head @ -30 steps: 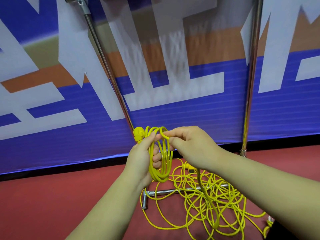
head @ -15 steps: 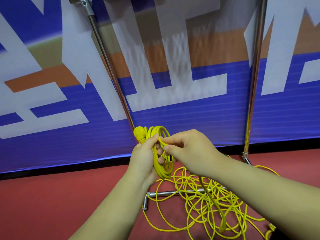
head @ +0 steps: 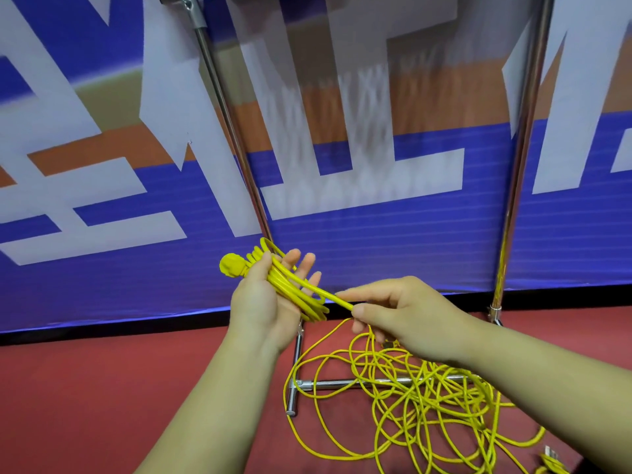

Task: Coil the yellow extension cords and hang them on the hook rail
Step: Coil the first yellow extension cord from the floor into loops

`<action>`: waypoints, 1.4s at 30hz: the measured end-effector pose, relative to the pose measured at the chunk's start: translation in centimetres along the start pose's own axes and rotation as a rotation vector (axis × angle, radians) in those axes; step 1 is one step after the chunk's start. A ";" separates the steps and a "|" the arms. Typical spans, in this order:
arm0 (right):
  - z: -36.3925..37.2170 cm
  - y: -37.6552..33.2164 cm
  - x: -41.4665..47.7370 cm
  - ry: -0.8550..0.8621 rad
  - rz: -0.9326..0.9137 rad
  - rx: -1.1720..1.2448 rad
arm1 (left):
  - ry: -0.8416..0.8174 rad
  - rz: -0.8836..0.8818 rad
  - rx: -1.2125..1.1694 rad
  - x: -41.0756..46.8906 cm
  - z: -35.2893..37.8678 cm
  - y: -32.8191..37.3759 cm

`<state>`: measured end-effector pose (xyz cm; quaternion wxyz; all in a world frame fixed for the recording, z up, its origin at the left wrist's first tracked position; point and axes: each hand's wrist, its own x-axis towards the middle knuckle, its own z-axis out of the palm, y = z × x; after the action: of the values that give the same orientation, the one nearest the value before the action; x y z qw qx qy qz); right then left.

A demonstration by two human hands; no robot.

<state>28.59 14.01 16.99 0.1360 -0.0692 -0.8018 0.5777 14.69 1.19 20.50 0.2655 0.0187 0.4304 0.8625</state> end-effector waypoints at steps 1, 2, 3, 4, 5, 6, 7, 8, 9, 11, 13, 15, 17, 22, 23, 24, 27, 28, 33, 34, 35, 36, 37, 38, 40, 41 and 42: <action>0.0 0.0 0.0 -0.004 -0.001 -0.021 | 0.001 0.003 -0.017 -0.1 0.2 0.0; -0.1 0.1 0.0 -0.001 0.002 -0.036 | 0.003 0.002 -0.033 -0.1 0.2 0.0; -0.1 0.2 0.1 0.009 0.007 -0.040 | 0.003 -0.005 -0.045 -0.1 0.2 0.1; 0.0 0.2 0.1 0.019 0.012 -0.034 | 0.000 -0.015 -0.050 0.0 0.1 0.2; 0.1 0.3 0.2 0.024 0.017 -0.023 | -0.013 -0.029 -0.055 0.1 0.1 0.4; 0.3 0.4 0.2 0.023 0.023 -0.001 | -0.039 -0.041 -0.063 0.2 0.0 0.6; 0.4 0.5 0.3 0.014 0.033 0.028 | -0.071 -0.048 -0.073 0.2 -0.1 0.8; 0.5 0.6 0.3 -0.007 0.042 0.054 | -0.095 -0.045 -0.081 0.2 -0.2 1.1; 0.7 0.9 0.3 -0.040 0.043 0.062 | -0.109 -0.038 -0.093 0.2 -0.3 1.3; 0.6 1.7 0.5 -0.122 0.038 0.007 | -0.122 -0.025 -0.114 0.1 -0.4 1.8; 0.2 2.6 0.7 -0.196 0.074 -0.080 | -0.133 -0.014 -0.129 0.1 -0.7 2.5; -0.7 3.7 0.8 -0.259 0.136 -0.152 | -0.147 -0.003 -0.155 0.4 -1.4 3.3; -1.7 4.9 0.7 -0.298 0.194 -0.229 | -0.158 0.022 -0.175 0.7 -2.3 4.2; -2.5 6.3 1.1 -0.082 0.336 -0.160 | -0.155 0.064 -0.056 0.5 -3.8 4.8; -2.5 6.1 1.4 0.022 0.328 -0.160 | -0.158 0.070 -0.012 0.4 -3.8 4.5; -2.5 5.8 1.7 0.133 0.317 -0.171 | -0.166 0.075 0.039 0.3 -3.7 4.2; -2.3 4.7 2.3 0.392 0.279 -0.120 | -0.210 0.068 0.190 -0.1 -3.3 3.0; -2.1 4.1 2.5 0.421 0.275 -0.046 | -0.222 0.070 0.252 -0.1 -3.3 2.4; -1.5 0.2 2.1 0.330 0.172 0.220 | -0.276 0.086 0.521 -0.7 -2.9 -0.6; -1.6 -0.4 1.8 0.279 0.142 0.218 | -0.269 0.084 0.547 -0.8 -2.7 -1.0; -1.7 -0.9 1.6 0.230 0.120 0.203 | -0.258 0.088 0.563 -0.8 -2.6 -1.4; -1.9 -1.2 1.4 0.188 0.105 0.178 | -0.249 0.099 0.566 -0.8 -2.5 -1.7; -2.1 -1.4 1.2 0.153 0.096 0.154 | -0.246 0.113 0.563 -0.7 -2.4 -2.0; -2.4 -1.5 1.1 0.122 0.086 0.136 | -0.247 0.125 0.563 -0.6 -2.4 -2.3; -2.7 -1.8 0.8 0.068 0.068 0.130 | -0.267 0.136 0.580 -0.5 -2.4 -2.7; -2.8 -2.0 0.7 0.046 0.056 0.131 | -0.293 0.129 0.589 -0.5 -2.3 -2.9; -3.0 -2.1 0.6 0.031 0.042 0.131 | -0.329 0.113 0.592 -0.5 -2.2 -3.0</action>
<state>28.97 16.18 19.96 0.1406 -0.0859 -0.7584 0.6306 15.90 0.79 16.97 0.2661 0.2575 0.6118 0.6989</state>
